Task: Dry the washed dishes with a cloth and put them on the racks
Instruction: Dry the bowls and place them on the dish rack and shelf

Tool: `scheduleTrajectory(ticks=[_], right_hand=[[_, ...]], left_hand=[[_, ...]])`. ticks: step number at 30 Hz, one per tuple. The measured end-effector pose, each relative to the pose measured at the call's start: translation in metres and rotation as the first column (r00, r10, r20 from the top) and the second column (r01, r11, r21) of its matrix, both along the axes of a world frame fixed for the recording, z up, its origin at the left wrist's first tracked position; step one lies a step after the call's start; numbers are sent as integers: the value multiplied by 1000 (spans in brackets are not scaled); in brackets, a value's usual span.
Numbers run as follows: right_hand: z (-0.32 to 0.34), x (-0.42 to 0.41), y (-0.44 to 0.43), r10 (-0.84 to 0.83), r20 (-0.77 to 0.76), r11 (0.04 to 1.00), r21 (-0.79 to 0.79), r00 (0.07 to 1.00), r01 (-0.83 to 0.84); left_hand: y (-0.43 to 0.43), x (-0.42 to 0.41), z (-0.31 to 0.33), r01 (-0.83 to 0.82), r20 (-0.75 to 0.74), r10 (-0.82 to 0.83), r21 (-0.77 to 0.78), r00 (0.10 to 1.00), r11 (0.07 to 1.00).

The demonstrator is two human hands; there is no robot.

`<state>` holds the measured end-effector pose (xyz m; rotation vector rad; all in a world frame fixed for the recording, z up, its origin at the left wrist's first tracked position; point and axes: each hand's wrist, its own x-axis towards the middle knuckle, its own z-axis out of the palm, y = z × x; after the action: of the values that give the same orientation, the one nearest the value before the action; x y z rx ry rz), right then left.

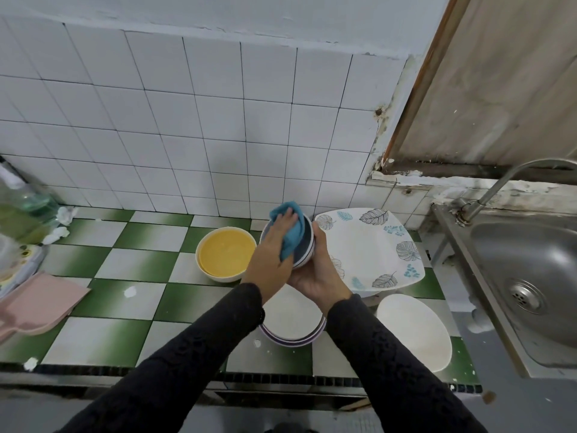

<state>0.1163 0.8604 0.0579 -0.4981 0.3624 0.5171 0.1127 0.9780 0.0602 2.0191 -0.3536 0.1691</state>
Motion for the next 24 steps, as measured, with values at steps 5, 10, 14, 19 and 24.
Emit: scheduleTrajectory(ticks=[5,10,14,19,24], right_hand=[[-11,0,2,-3,-3,1000,-25,1000,3],[-11,4,1,-26,44,992,-125,999,32],[-15,7,0,-84,2,983,-165,996,83],[-15,8,-6,-165,-26,955,-253,986,153],[-13,10,-16,-124,31,964,-232,992,128]], left_hand=[[16,12,-6,230,-76,-218,360,973,904],[25,24,-4,247,-68,-266,635,962,732],[19,20,12,291,-253,-180,525,951,800],[8,10,27,227,-545,-148,79,825,971],[8,1,35,-163,-664,-325,-562,673,811]])
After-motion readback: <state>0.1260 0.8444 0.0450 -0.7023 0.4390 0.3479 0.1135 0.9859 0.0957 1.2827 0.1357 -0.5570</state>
